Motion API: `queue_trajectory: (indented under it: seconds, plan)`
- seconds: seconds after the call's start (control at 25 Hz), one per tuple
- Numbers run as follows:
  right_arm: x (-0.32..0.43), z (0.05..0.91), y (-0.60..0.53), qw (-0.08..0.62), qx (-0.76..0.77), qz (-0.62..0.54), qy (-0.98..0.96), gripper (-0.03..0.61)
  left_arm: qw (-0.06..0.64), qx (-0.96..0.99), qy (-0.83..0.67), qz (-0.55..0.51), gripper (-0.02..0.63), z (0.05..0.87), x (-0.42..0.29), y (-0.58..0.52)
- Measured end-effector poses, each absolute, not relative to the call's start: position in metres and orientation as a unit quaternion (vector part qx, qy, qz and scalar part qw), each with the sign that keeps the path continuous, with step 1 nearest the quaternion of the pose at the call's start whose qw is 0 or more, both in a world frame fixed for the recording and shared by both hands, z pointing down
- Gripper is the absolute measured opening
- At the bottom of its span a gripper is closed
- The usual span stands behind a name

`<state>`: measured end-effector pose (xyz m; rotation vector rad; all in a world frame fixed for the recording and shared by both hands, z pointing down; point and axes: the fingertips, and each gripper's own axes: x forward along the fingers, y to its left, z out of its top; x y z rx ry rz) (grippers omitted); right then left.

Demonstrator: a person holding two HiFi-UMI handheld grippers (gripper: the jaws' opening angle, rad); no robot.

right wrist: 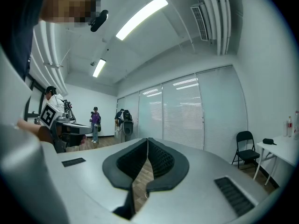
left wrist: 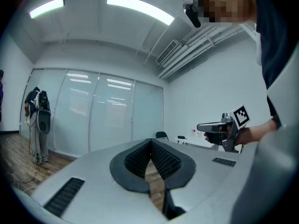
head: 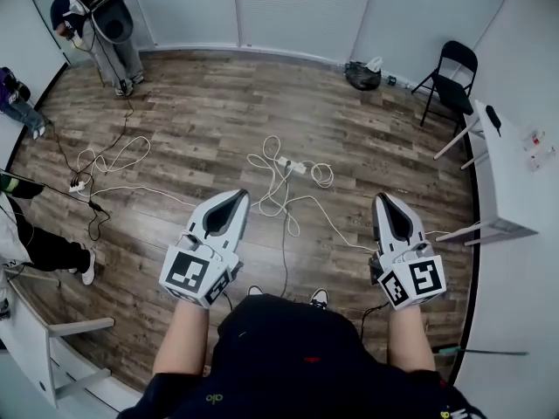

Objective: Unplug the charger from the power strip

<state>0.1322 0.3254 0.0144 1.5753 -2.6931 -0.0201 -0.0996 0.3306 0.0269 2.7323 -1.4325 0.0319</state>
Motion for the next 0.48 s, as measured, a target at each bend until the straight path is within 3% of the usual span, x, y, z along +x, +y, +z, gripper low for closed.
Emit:
queue_trajectory:
  seconds: [0.48]
  plan:
    - [0.039, 0.046, 0.328, 0.056, 0.519, 0.004, -0.853, 0.023, 0.08, 0.893, -0.443, 0.004, 0.02, 0.076, -0.189, 0.327]
